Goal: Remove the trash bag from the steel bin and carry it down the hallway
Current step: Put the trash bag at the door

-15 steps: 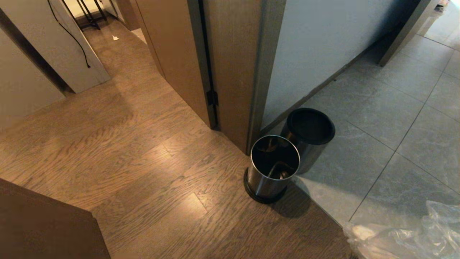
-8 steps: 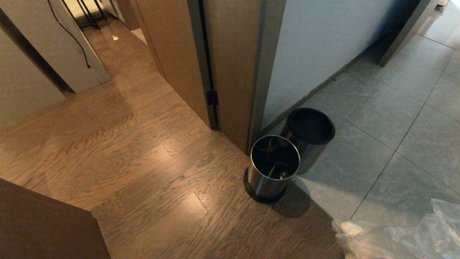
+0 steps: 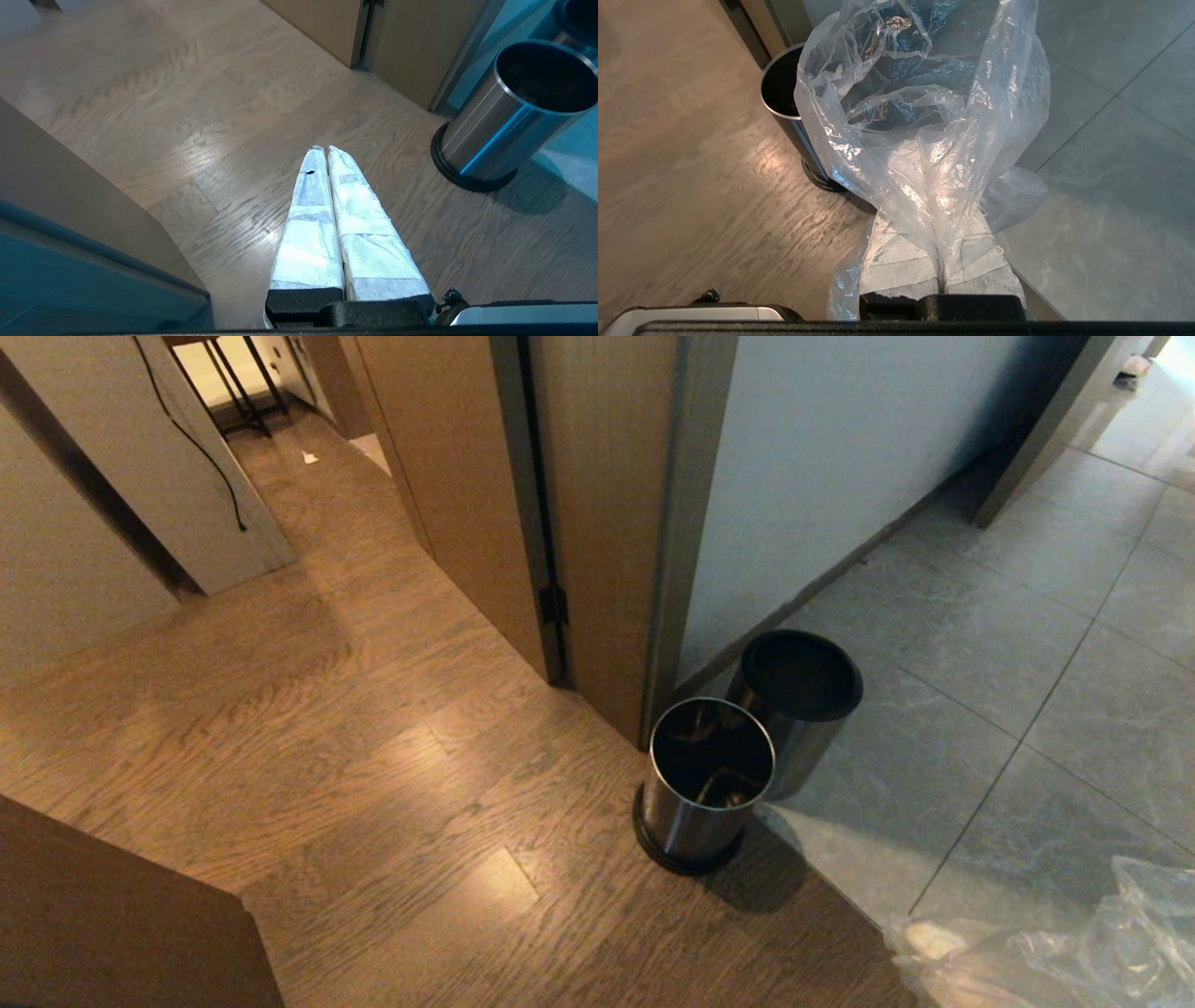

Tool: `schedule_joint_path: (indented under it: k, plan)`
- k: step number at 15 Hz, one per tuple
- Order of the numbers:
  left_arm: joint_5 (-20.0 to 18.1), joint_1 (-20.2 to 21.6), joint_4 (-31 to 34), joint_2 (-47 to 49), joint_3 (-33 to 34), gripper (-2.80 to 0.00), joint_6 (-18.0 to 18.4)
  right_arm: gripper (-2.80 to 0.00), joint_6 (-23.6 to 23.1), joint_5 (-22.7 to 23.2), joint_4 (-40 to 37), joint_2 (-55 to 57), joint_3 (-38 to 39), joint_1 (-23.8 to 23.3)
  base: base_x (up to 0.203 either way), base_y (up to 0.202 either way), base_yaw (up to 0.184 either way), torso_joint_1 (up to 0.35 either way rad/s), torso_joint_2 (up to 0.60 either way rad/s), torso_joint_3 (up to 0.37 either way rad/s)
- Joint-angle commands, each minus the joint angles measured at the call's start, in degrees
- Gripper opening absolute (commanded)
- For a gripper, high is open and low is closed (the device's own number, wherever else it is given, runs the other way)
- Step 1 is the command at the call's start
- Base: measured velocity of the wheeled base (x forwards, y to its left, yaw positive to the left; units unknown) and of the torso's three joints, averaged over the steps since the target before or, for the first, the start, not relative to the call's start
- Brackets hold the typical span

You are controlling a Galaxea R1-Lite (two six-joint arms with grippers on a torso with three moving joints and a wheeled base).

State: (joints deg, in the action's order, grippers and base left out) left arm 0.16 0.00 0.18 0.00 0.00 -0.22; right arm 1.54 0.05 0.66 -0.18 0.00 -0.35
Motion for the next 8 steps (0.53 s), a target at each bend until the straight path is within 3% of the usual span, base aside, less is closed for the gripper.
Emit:
schedule_joint_path:
  k: [1,8]
  plan:
    - [0.0,0.0,0.0,0.0,0.0,-2.80,0.0,-2.80,0.0,0.0,0.0,0.1,0.1,0.0,0.000,0.000,0.000,0.002,0.00,0.189]
    - [0.0,0.0,0.0,0.0,0.0,-2.80,0.0,-2.80,0.0,0.0,0.0,0.1,0.1,0.0,0.000,0.000,0.000,0.003,0.00,0.202]
